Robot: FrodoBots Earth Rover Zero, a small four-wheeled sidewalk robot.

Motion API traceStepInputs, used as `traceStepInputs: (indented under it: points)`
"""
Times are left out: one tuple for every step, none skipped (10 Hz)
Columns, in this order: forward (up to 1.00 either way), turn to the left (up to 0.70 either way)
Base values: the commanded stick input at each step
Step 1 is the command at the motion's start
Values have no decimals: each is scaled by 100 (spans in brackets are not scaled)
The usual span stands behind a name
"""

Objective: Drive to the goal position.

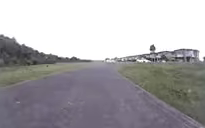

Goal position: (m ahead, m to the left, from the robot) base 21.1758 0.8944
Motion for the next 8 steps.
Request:
traceStepInputs:
  points:
    - [70,0]
    - [70,0]
    - [70,0]
    - [70,0]
    - [70,0]
    - [70,0]
    - [70,0]
    - [70,0]
